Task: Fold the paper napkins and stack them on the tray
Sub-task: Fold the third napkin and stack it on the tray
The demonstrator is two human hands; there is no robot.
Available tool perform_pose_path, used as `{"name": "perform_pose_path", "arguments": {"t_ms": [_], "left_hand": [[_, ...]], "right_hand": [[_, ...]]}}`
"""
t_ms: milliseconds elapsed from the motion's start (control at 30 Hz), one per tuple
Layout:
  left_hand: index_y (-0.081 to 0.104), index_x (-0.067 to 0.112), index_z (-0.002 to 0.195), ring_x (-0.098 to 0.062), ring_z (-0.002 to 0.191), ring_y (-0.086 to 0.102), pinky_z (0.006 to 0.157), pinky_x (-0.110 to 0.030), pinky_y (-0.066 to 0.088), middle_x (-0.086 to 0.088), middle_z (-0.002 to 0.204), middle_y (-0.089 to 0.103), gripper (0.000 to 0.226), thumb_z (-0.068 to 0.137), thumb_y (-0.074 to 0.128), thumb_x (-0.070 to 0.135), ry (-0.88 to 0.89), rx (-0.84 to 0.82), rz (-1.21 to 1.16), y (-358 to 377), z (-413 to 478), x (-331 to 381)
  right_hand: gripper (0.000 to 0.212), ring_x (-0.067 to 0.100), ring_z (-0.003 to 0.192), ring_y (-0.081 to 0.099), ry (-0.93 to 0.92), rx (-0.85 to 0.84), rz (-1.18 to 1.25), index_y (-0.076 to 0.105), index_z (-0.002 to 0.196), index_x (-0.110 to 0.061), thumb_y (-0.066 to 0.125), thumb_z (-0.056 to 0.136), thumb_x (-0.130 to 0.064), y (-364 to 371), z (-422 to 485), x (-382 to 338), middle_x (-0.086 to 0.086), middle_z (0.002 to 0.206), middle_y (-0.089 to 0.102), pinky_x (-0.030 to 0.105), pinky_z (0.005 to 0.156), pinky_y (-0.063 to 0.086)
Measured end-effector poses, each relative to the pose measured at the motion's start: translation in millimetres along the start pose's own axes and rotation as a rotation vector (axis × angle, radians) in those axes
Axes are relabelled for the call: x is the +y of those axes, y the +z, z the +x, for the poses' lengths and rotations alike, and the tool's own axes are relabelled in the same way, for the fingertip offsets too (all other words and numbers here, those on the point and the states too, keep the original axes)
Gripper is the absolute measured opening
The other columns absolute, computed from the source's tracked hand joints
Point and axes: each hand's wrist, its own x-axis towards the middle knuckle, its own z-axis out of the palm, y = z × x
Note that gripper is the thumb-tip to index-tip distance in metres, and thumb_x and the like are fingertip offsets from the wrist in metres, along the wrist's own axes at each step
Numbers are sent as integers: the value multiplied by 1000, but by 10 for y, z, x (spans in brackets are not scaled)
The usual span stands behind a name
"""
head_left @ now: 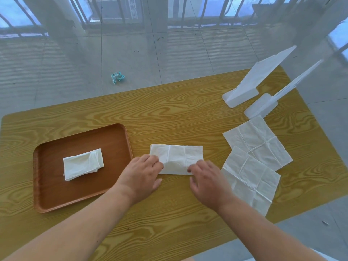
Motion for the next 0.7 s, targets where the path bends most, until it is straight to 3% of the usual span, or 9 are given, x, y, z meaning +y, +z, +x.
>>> {"name": "perform_pose_path", "arguments": {"t_ms": [67,133,200,267,367,467,533,600,700], "left_hand": [[67,20,126,-23,113,62,94,-40,53,0,125,65,41,98,59,49,-30,-46,71,41,15,13],[71,20,111,-23,96,65,81,-38,54,0,108,69,29,99,59,43,-31,-14,127,55,45,38],[70,21,96,-22,83,65,72,-37,50,2,92,68,24,103,53,38,-19,-25,169,57,78,80],[67,24,95,-18,80,65,72,-35,52,5,89,68,27,105,47,39,-64,-72,118,73,113,136],[68,31,98,-13,85,66,74,-33,55,12,95,71,23,100,51,46,-248,-150,-220,101,153,232],[72,38,106,0,81,69,72,-25,54,18,90,76,19,96,60,49,-357,-336,-682,72,155,355],[73,41,100,1,73,71,68,-26,57,18,84,78,12,93,64,44,-394,-314,-874,34,95,384],[69,42,93,-3,74,69,61,-25,53,22,83,74,11,91,59,47,-354,-138,-678,-14,47,316],[64,36,128,-12,117,60,86,-29,54,16,125,64,32,99,54,45,-172,-74,-248,13,-8,197]], "right_hand": [[31,20,105,55,13,-108,-43,64,126,-22,54,98,-31,87,-63,-14,-4,115,60,41,99,51],[34,22,110,56,60,-61,-41,64,129,-22,57,96,-31,124,-89,-34,-3,119,62,41,101,51],[34,23,109,58,106,39,-19,66,126,-19,62,94,-28,123,-86,-73,-1,116,66,39,97,52],[20,20,93,60,112,80,6,68,111,-20,61,94,-28,115,-86,-131,-3,100,67,36,85,54],[24,14,69,59,223,-57,101,62,88,-24,50,100,-41,153,-98,-247,-9,75,63,35,61,53],[29,9,72,64,462,-124,321,67,91,-27,52,98,-51,190,-73,-329,-10,78,70,33,60,52],[25,10,70,69,636,-99,530,69,91,-29,58,94,-51,178,-31,-353,-8,76,75,37,63,59],[20,12,60,72,750,-73,676,69,87,-29,62,90,-48,166,3,-356,-9,70,77,41,61,65],[14,10,53,70,810,-40,748,69,87,-29,66,88,-43,166,23,-347,-12,68,77,38,54,64]]}}
